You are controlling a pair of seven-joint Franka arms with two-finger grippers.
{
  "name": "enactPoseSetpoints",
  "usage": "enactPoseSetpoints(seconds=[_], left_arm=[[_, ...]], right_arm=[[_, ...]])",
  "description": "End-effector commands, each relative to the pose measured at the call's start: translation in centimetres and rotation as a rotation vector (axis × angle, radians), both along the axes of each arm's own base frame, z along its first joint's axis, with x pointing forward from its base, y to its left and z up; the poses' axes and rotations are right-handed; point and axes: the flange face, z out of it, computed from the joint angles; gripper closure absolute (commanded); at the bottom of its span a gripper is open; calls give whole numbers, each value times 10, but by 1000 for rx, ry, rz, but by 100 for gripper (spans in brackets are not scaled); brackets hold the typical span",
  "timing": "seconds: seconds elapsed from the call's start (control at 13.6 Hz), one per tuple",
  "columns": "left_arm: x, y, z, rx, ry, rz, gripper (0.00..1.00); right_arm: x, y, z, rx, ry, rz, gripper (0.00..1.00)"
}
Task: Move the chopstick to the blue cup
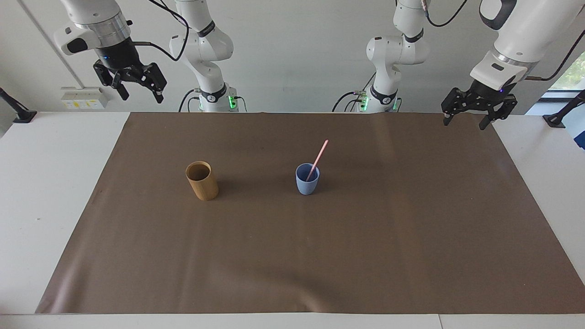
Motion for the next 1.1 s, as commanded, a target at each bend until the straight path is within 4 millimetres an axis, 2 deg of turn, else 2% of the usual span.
enactPoseSetpoints(seconds=[0.0,0.07,0.29,1.03], left_arm=[[-6,2,-1,-8,-12,3,0],[-6,2,0,-8,-15,3,0],[-6,2,0,-8,-15,3,0],[-6,2,0,-8,-15,3,0]], right_arm=[[8,6,1,-11,-13,33,0],[7,-3,0,-13,0,18,0],[1,-5,0,-23,29,17,0],[-2,4,5,-76,18,40,0]])
